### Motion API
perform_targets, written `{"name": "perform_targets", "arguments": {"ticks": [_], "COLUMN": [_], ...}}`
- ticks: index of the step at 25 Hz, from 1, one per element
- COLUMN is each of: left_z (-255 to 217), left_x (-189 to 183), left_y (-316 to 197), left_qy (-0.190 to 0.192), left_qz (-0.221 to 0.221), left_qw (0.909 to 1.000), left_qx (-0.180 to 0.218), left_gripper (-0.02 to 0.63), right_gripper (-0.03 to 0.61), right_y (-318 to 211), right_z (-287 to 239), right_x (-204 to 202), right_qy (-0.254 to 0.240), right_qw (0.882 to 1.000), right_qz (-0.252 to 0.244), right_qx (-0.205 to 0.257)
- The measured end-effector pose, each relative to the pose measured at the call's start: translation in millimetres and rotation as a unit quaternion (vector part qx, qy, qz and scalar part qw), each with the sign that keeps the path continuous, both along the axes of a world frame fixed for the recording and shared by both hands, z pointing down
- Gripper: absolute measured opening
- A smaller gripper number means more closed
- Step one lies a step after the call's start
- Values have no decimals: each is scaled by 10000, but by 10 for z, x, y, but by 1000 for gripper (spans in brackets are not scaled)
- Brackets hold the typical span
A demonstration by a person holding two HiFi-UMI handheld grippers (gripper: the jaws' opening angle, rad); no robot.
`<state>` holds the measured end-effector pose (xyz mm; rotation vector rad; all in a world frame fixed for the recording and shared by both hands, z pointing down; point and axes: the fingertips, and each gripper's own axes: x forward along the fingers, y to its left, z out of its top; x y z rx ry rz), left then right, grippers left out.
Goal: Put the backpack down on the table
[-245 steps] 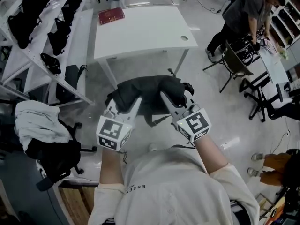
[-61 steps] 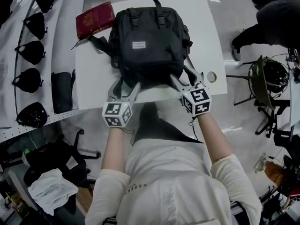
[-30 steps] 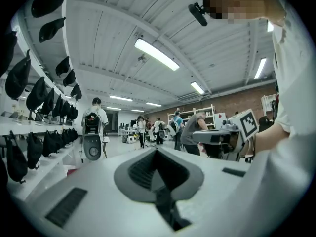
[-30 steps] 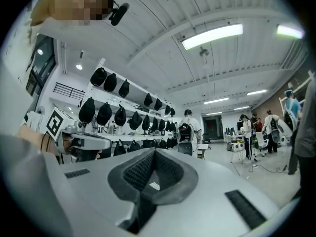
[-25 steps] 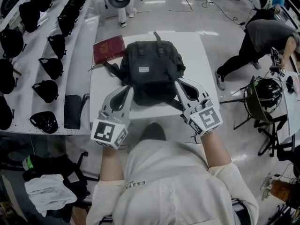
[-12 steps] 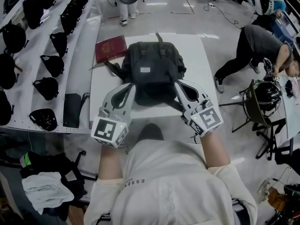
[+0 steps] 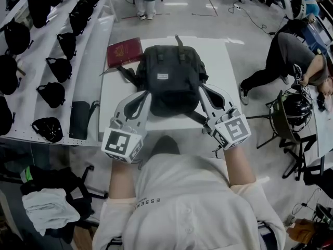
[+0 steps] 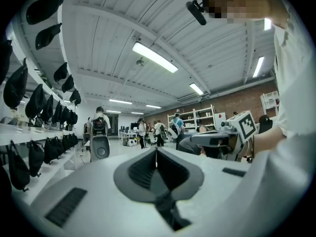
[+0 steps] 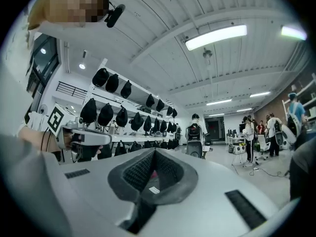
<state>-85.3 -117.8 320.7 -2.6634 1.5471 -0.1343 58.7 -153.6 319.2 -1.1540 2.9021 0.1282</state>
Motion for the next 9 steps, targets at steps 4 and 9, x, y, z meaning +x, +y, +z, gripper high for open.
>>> {"name": "perform_targets", "arguments": {"ticks": [4, 9], "left_z": [-23, -11], "left_x": [-29, -34], "left_y": [-20, -48], "left_qy": [121, 84], "left_qz": [20, 122], "left_qw": [9999, 9999], "left_qx": [18, 7], "left_gripper": [3, 4], "right_gripper": [14, 14], "right_y": [-21, -27], "right_z": [24, 63], "right_x": [-16, -40], "right_qy": [17, 79], "right_qw": [10000, 10000], "right_qz": [7, -21], "right_qx": [4, 12]}}
